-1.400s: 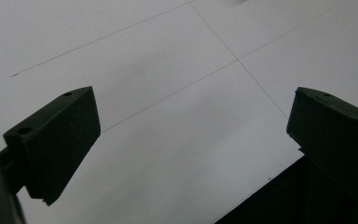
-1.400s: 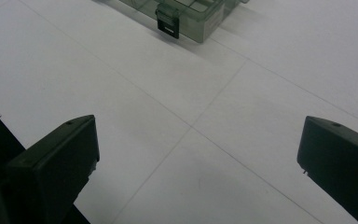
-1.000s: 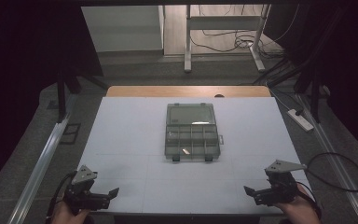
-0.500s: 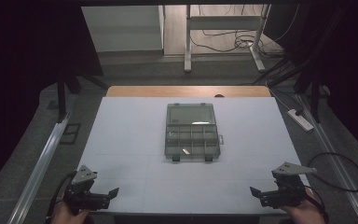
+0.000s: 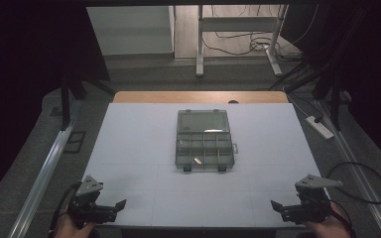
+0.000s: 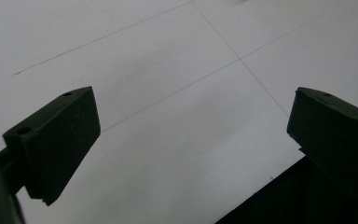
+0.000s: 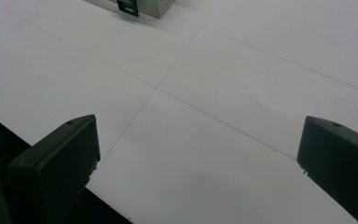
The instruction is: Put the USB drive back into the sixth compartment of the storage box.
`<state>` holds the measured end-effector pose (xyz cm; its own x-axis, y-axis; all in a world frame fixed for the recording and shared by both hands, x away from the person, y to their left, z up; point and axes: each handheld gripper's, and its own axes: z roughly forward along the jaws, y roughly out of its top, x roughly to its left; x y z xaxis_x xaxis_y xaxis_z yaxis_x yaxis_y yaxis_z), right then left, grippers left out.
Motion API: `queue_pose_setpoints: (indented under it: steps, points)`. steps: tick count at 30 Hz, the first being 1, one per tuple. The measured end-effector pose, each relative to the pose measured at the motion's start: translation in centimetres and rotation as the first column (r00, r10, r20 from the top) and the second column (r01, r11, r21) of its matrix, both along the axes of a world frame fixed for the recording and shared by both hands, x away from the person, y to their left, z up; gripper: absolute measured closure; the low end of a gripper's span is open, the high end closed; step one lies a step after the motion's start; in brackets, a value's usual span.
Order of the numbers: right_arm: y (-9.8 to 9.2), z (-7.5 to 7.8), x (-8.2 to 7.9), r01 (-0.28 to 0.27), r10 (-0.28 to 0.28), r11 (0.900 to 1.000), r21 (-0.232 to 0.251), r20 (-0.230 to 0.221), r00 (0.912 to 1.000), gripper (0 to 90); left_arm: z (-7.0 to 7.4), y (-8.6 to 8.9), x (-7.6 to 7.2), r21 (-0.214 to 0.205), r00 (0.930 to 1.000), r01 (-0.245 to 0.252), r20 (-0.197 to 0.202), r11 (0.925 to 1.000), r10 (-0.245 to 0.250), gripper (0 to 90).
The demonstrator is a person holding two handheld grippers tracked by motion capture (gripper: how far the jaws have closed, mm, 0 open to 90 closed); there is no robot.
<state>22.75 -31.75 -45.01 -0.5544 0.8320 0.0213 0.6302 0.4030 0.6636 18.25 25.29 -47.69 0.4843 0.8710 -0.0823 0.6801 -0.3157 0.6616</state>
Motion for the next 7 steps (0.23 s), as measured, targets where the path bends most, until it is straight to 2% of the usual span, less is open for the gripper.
queue_pose_setpoints:
  steps: [7]
  points:
    - [-0.12, -0.08, 0.03, 0.007, -0.007, 1.0000, -0.006, -0.012, 0.9999, 0.0, 0.03, -0.05, 0.05, 0.001, 1.0000, 0.002, 0.000, 1.0000, -0.002, 2.5]
